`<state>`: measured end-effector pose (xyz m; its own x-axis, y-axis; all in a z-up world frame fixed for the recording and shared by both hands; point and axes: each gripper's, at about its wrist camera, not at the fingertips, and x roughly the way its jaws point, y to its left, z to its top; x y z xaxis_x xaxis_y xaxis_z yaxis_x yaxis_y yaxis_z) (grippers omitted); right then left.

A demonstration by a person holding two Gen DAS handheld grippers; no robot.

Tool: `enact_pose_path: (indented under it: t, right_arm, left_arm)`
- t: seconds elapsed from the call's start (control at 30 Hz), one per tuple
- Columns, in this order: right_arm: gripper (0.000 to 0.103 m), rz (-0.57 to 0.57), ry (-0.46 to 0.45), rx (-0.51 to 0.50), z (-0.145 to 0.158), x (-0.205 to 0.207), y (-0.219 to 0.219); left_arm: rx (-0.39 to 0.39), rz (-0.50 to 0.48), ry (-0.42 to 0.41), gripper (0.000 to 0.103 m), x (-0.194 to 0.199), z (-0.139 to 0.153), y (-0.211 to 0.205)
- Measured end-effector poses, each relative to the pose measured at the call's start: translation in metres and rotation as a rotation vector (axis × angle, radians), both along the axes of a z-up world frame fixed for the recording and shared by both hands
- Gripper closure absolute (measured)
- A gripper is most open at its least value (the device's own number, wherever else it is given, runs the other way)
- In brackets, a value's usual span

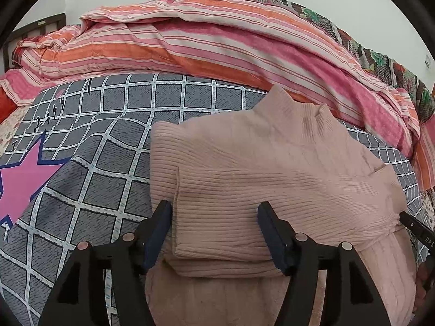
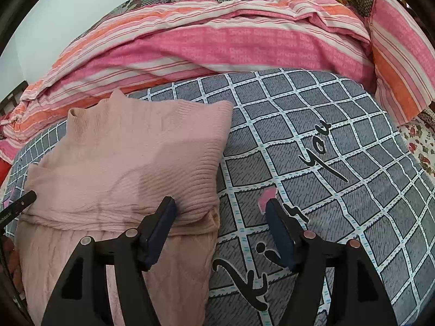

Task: Fold small clothes

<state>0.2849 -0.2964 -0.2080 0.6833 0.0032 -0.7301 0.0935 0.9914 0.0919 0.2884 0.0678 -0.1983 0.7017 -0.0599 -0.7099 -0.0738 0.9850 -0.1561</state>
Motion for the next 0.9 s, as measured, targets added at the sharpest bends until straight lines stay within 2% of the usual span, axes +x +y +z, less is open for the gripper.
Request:
enact_pose_path:
  t: [0.9]
  right_arm:
    - [0.033,0.001,0.002,-0.001,-0.0001,-0.0004,-0.0005]
  left_arm:
    - [0.003,0.0,0.001,0.039,-0.0002,0.0002,-0.0002]
